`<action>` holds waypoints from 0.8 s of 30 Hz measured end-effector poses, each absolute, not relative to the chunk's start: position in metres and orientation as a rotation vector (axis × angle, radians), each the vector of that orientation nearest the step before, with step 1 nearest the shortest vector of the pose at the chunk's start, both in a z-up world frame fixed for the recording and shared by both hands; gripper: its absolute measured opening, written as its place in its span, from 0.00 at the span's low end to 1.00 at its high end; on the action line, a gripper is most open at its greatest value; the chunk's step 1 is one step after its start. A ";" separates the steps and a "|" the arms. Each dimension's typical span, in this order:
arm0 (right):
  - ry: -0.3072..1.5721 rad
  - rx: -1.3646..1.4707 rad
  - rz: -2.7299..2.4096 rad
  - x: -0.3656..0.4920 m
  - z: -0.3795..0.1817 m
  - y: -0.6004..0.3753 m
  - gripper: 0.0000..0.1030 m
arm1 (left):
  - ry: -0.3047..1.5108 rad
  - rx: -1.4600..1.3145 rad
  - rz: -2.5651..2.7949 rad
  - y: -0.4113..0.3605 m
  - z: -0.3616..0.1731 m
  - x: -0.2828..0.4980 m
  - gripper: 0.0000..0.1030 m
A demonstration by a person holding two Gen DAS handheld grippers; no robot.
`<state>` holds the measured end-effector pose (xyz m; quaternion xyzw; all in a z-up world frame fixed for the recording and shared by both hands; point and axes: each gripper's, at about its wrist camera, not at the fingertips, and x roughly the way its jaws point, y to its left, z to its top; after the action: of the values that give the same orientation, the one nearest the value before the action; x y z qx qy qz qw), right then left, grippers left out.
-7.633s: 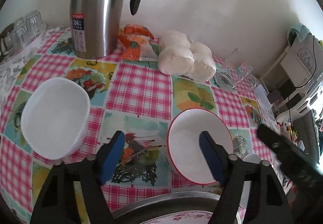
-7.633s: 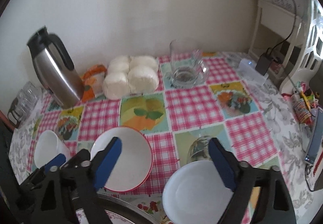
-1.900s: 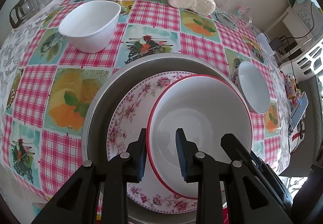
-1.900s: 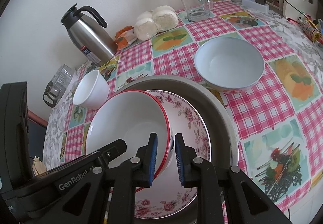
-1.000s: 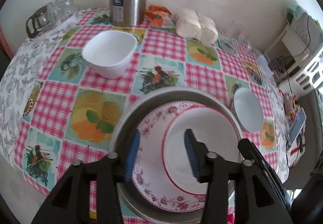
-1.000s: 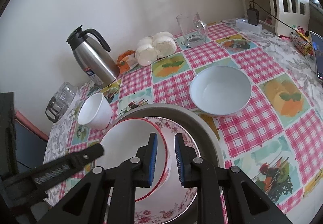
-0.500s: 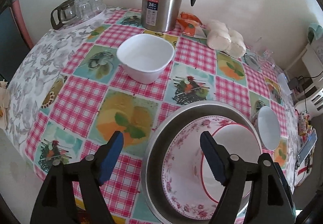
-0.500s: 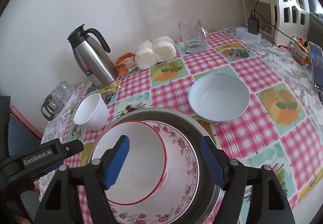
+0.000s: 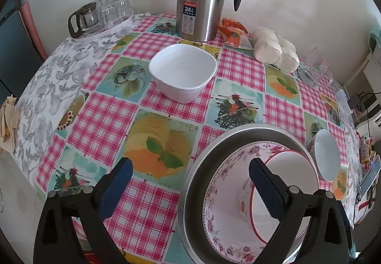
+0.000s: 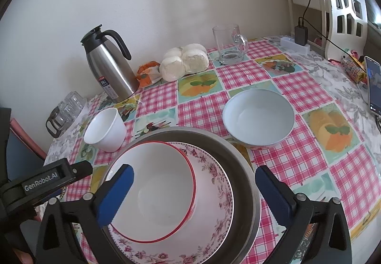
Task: Organize plates and bowls
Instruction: 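Open both tools to release the bowl and pull back, then move both tools toward the white square bowl beside the thermos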
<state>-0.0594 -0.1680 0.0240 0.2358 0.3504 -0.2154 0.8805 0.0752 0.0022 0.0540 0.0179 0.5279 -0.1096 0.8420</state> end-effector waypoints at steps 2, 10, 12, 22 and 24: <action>0.730 0.488 -0.449 -0.059 0.024 -0.168 1.00 | 1.120 0.036 -0.230 0.003 0.053 0.076 0.95; 0.723 0.445 -0.437 -0.056 0.025 -0.161 1.00 | 1.119 0.001 -0.200 0.014 0.055 0.080 0.95; 0.726 0.430 -0.428 -0.054 0.025 -0.156 1.00 | 1.121 -0.005 -0.195 0.017 0.055 0.081 0.95; 0.736 0.361 -0.382 -0.038 0.024 -0.125 1.00 | 1.129 -0.049 -0.165 0.044 0.055 0.092 0.95; 0.739 0.345 -0.373 -0.034 0.023 -0.118 1.00 | 1.132 -0.059 -0.155 0.051 0.054 0.095 0.95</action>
<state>-0.0345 -0.1180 0.0228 0.1668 0.3572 -0.1801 0.9012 0.0954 0.0514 0.0539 -0.0279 0.5356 -0.0736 0.8408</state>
